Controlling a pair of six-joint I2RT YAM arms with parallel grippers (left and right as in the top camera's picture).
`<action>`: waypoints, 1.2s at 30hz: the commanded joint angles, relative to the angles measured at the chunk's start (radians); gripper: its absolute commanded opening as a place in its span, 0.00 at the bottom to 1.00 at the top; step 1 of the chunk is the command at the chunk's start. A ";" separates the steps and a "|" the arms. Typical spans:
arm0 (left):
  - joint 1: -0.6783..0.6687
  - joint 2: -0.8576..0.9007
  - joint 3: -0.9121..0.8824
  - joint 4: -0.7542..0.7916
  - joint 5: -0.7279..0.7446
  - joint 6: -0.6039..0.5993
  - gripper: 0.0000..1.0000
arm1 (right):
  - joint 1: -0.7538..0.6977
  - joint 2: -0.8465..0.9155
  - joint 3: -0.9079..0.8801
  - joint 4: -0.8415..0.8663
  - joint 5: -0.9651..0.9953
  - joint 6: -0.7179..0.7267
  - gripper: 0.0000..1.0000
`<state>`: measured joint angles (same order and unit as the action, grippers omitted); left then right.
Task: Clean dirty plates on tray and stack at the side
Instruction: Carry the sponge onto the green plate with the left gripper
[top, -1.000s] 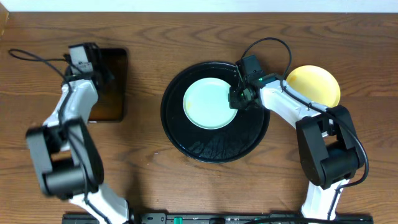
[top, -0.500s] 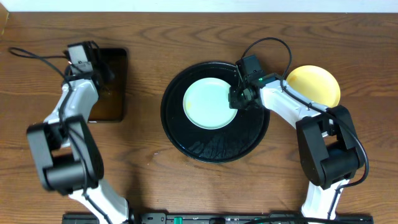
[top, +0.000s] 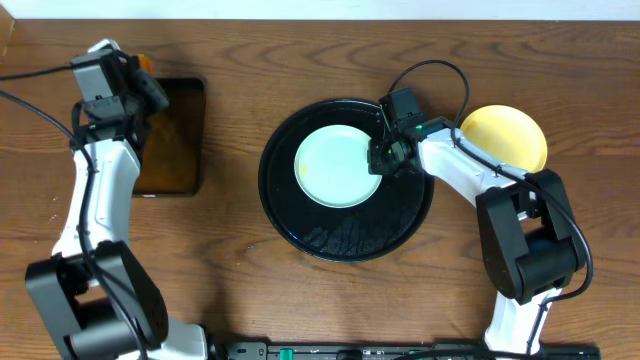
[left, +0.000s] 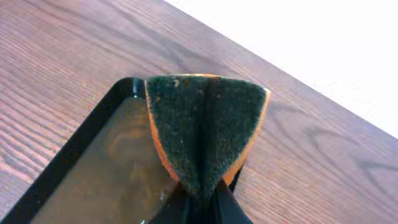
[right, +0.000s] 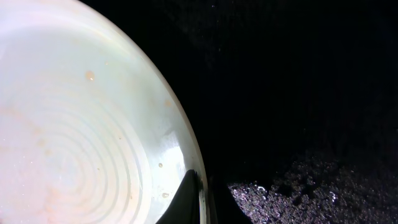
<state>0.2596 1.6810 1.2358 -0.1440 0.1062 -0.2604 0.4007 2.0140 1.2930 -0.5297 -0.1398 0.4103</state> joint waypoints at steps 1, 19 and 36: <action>0.013 0.123 -0.008 -0.042 0.008 0.028 0.07 | 0.020 0.036 -0.013 -0.009 0.001 -0.007 0.02; -0.058 -0.190 -0.008 -0.230 0.306 -0.078 0.07 | 0.020 0.036 -0.013 -0.005 0.000 -0.007 0.01; -0.530 0.115 -0.048 -0.352 0.317 -0.138 0.07 | 0.020 0.036 -0.013 -0.005 0.000 -0.007 0.01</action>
<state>-0.2352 1.7287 1.2026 -0.5011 0.4168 -0.3904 0.4007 2.0140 1.2934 -0.5259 -0.1417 0.4103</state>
